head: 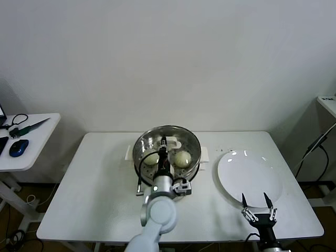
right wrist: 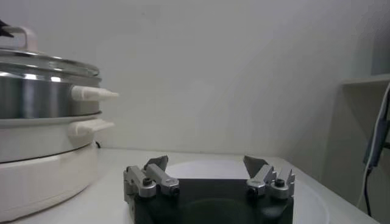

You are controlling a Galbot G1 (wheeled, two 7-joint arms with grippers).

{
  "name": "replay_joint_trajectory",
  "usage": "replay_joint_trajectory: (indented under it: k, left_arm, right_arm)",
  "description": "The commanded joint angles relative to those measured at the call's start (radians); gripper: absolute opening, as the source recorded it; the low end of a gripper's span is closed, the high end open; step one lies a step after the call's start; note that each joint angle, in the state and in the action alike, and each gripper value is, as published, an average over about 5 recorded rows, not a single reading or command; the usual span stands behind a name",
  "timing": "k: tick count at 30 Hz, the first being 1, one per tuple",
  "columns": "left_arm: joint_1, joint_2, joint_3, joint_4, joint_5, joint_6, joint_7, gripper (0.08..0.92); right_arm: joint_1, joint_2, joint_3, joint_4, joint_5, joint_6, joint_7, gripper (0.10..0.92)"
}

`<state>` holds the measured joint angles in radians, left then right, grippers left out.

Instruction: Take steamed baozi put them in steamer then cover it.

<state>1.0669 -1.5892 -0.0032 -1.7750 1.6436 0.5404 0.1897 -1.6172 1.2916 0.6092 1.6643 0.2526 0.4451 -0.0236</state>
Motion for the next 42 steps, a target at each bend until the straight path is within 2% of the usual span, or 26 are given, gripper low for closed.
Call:
replay_joint_trajectory:
  k: [1, 15, 18, 28, 35, 39, 42]
  left_arm:
    - [0.000, 0.001, 0.003, 0.013, 0.013, 0.000, 0.003, 0.130]
    - [0.004, 0.010, -0.003, 0.021, 0.020, -0.018, -0.007, 0.130]
    - [0.009, 0.016, -0.001, 0.019, 0.027, -0.033, 0.001, 0.162]
    - [0.015, 0.037, 0.015, -0.057, -0.031, -0.036, 0.029, 0.439]
    - [0.084, 0.121, 0.015, -0.202, -0.154, -0.036, 0.024, 0.630]
    - [0.150, 0.169, -0.018, -0.310, -0.291, -0.081, -0.055, 0.757]
    - [0.199, 0.185, -0.100, -0.379, -0.490, -0.187, -0.185, 0.810]
  right_arm:
    - [0.000, 0.004, 0.002, 0.000, -0.005, 0.006, 0.003, 0.823]
    - [-0.007, 0.010, 0.005, 0.003, -0.024, 0.020, 0.002, 0.823]
    - [-0.008, 0.009, 0.003, 0.005, -0.024, 0.019, 0.001, 0.823]
    - [-0.017, -0.007, -0.012, 0.024, -0.018, -0.043, 0.003, 0.823]
    - [-0.035, -0.038, -0.033, 0.072, 0.037, -0.079, 0.044, 0.823]
    - [-0.045, -0.055, -0.044, 0.087, 0.056, -0.062, 0.050, 0.823]
    - [-0.034, -0.053, -0.048, 0.079, 0.059, -0.041, 0.063, 0.823]
